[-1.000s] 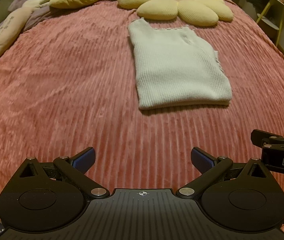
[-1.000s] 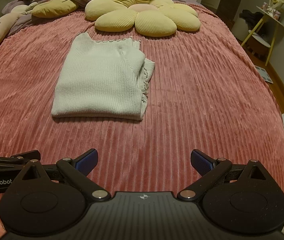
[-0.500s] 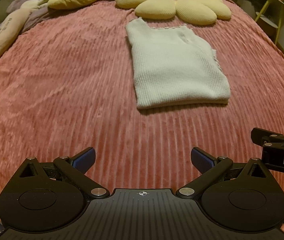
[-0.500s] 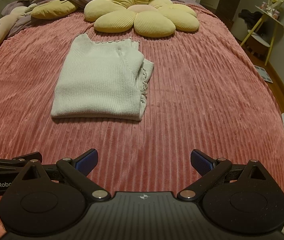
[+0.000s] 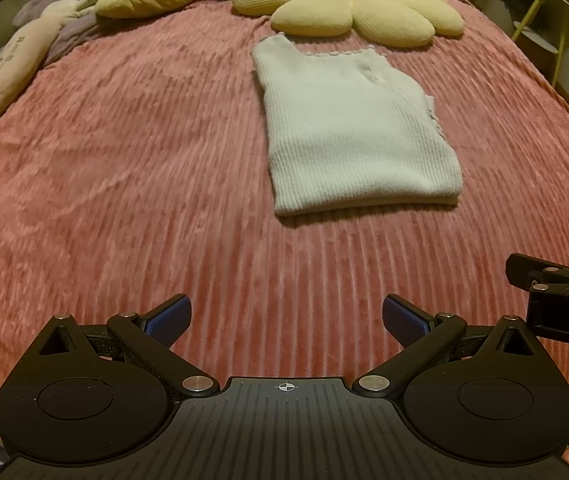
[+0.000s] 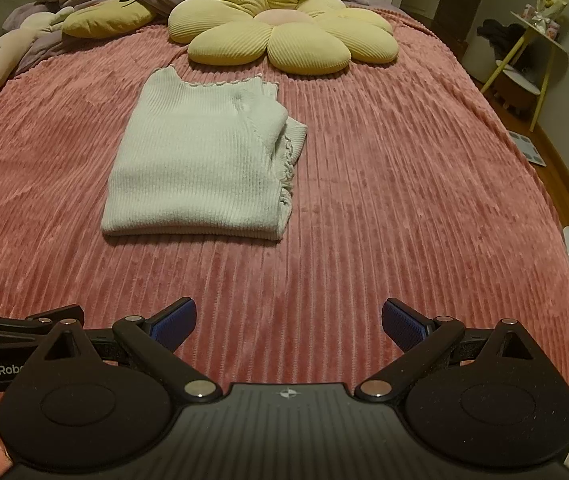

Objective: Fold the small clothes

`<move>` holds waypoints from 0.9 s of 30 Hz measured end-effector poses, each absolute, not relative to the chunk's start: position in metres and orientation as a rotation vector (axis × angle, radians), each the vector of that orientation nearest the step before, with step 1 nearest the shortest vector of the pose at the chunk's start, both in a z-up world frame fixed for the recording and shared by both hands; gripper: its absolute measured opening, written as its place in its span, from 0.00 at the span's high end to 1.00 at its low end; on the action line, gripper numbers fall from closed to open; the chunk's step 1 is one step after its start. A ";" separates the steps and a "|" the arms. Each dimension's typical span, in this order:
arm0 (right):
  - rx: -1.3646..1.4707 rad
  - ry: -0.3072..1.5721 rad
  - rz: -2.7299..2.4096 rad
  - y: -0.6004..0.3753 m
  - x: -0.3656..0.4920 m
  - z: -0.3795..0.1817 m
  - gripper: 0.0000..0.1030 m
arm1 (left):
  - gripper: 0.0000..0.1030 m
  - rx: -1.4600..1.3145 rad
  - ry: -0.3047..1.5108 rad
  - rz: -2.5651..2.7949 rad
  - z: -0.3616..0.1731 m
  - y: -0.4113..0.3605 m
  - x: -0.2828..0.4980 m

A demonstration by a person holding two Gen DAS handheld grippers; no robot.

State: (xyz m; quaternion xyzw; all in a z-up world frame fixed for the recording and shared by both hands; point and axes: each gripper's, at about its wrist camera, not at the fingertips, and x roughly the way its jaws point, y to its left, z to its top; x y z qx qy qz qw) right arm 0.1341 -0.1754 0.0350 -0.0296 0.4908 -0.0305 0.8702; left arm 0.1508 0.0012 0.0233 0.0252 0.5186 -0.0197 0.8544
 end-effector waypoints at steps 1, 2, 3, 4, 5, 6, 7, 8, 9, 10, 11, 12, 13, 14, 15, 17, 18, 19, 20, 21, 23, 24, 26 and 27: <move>-0.060 1.026 -0.063 -0.175 0.134 0.035 0.04 | 0.00 0.052 1.091 -0.040 0.023 0.002 0.151; -0.059 1.026 -0.062 -0.175 0.134 0.035 0.04 | 0.00 0.051 1.091 -0.040 0.024 0.002 0.151; -0.059 1.026 -0.062 -0.175 0.134 0.035 0.04 | 0.00 0.048 1.090 -0.041 0.024 0.002 0.151; -0.060 1.025 -0.062 -0.175 0.134 0.035 0.04 | 0.00 0.046 1.088 -0.043 0.024 0.003 0.150; -0.061 1.025 -0.061 -0.175 0.134 0.035 0.04 | 0.00 0.046 1.088 -0.043 0.024 0.003 0.150; -0.064 1.025 -0.061 -0.175 0.133 0.036 0.04 | 0.00 0.047 1.086 -0.041 0.024 0.002 0.150; -0.066 1.024 -0.061 -0.175 0.133 0.036 0.04 | 0.00 0.053 1.082 -0.037 0.024 0.002 0.150; -0.067 1.023 -0.061 -0.174 0.133 0.036 0.04 | 0.00 0.060 1.078 -0.032 0.025 0.001 0.150; -0.067 1.022 -0.060 -0.174 0.133 0.037 0.04 | 0.00 0.065 1.074 -0.028 0.025 0.001 0.150; -0.067 1.022 -0.058 -0.174 0.133 0.037 0.04 | 0.00 0.068 1.067 -0.027 0.025 0.001 0.150; -0.068 1.022 -0.057 -0.173 0.133 0.037 0.04 | 0.00 0.068 1.061 -0.027 0.026 0.001 0.150; -0.069 1.021 -0.056 -0.173 0.133 0.037 0.04 | 0.00 0.068 1.054 -0.028 0.026 0.001 0.150; -0.070 1.020 -0.056 -0.173 0.133 0.037 0.04 | 0.00 0.067 1.050 -0.029 0.027 0.001 0.150; -0.072 1.019 -0.056 -0.173 0.132 0.037 0.04 | 0.00 0.064 1.047 -0.030 0.027 0.001 0.150; -0.072 1.019 -0.056 -0.172 0.132 0.038 0.04 | 0.00 0.060 1.046 -0.032 0.028 0.001 0.150; -0.072 1.019 -0.056 -0.172 0.132 0.038 0.04 | 0.00 0.050 1.048 -0.036 0.027 0.002 0.151; -0.072 1.019 -0.056 -0.172 0.132 0.038 0.04 | 0.00 0.046 1.049 -0.036 0.027 0.003 0.151; -0.072 1.020 -0.056 -0.172 0.132 0.038 0.04 | 0.00 0.044 1.051 -0.036 0.026 0.003 0.150; -0.073 1.020 -0.057 -0.172 0.132 0.038 0.04 | 0.00 0.043 1.052 -0.036 0.026 0.003 0.150; -0.073 1.019 -0.058 -0.172 0.132 0.038 0.04 | 0.00 0.044 1.052 -0.037 0.025 0.003 0.150; -0.072 1.020 -0.057 -0.172 0.132 0.038 0.04 | 0.00 0.057 1.057 -0.035 0.023 0.001 0.149; -0.070 1.020 -0.057 -0.172 0.132 0.038 0.04 | 0.00 0.065 1.060 -0.035 0.022 0.000 0.149; -0.071 1.021 -0.057 -0.172 0.132 0.038 0.04 | 0.00 0.077 1.066 -0.040 0.021 -0.002 0.148; -0.072 1.021 -0.057 -0.172 0.132 0.038 0.04 | 0.00 0.081 1.067 -0.045 0.020 -0.002 0.147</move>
